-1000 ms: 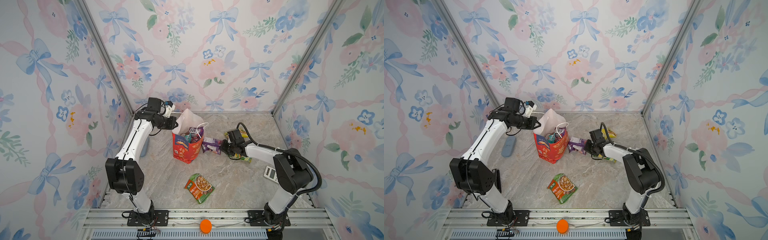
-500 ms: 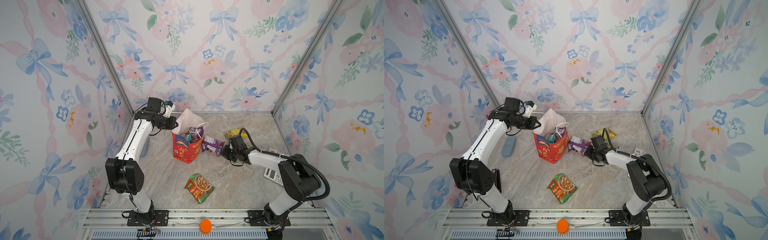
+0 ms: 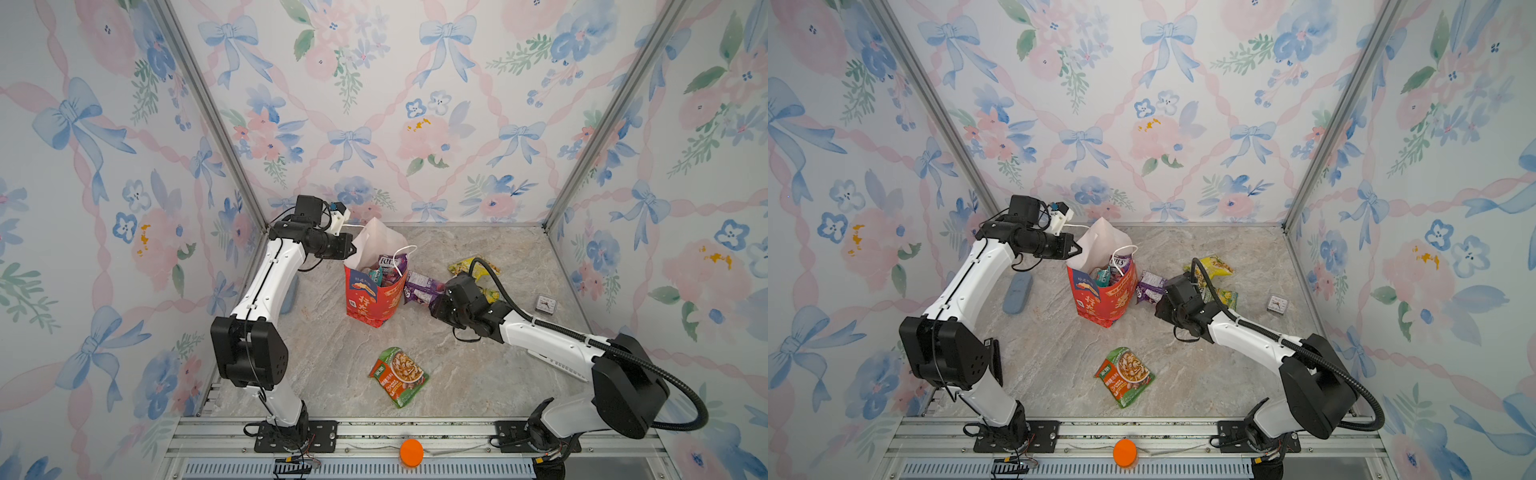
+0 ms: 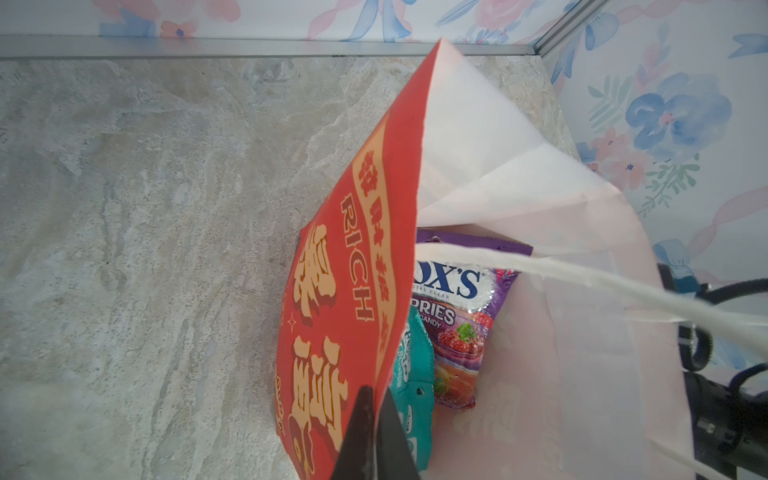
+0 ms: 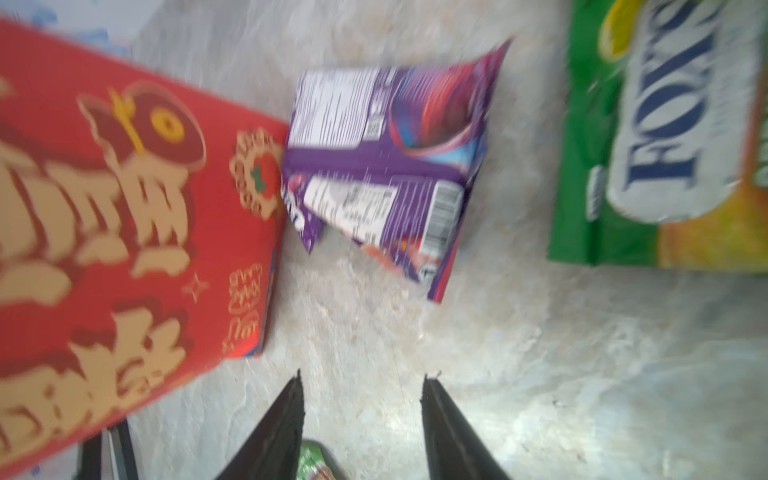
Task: Place the snacks into the paper bag
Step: 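Lower the right gripper onto the purple packet beside the bag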
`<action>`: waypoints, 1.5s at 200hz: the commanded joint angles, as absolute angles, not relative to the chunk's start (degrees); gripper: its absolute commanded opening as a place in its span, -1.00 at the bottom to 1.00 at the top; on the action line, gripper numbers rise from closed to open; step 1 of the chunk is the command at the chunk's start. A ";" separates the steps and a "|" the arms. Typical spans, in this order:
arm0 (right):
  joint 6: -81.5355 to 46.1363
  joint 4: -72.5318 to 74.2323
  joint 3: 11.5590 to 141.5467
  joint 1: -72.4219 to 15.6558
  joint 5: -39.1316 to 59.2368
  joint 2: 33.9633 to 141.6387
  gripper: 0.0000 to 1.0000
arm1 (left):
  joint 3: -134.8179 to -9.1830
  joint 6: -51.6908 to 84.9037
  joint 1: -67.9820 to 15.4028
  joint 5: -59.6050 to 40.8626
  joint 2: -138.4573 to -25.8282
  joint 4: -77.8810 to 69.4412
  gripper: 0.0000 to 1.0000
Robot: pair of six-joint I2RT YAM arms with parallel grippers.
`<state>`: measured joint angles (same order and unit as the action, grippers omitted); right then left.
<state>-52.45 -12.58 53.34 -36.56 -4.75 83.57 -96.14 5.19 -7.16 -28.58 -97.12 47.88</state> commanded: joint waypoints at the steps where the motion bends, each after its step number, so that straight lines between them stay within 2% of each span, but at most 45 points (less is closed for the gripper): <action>1: -41.70 -20.48 58.63 -30.95 -4.66 84.55 0.30 | -95.22 4.97 -7.38 -28.76 -97.11 49.75 -1.00; 79: -22.39 -30.79 82.64 -27.73 -0.66 105.86 1.00 | -95.22 4.95 -7.55 -28.58 -97.53 49.75 -1.00; 90: -20.66 -31.72 85.41 -27.51 0.38 108.77 0.94 | -95.23 4.93 -7.59 -28.65 -97.50 49.75 -1.00; 120: -17.20 -33.92 91.94 -26.00 6.18 115.68 0.93 | -95.19 4.92 -7.53 -28.65 -97.82 49.76 -1.00; 208: -11.17 -39.32 102.47 -24.37 11.31 127.43 0.94 | -95.34 4.94 -7.47 -28.54 -98.09 49.75 -1.00; 254: -13.68 -39.29 98.89 -24.44 14.19 126.41 0.99 | -95.28 4.84 -7.47 -28.56 -98.13 49.75 -1.00; 300: -19.69 -32.83 84.47 -25.60 15.88 118.25 0.92 | -95.32 4.90 -7.49 -28.70 -98.04 49.75 -1.00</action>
<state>-15.55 -32.99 91.83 -24.82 14.04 122.48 -96.14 5.19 -7.16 -28.58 -97.12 47.90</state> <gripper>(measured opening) 0.968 0.048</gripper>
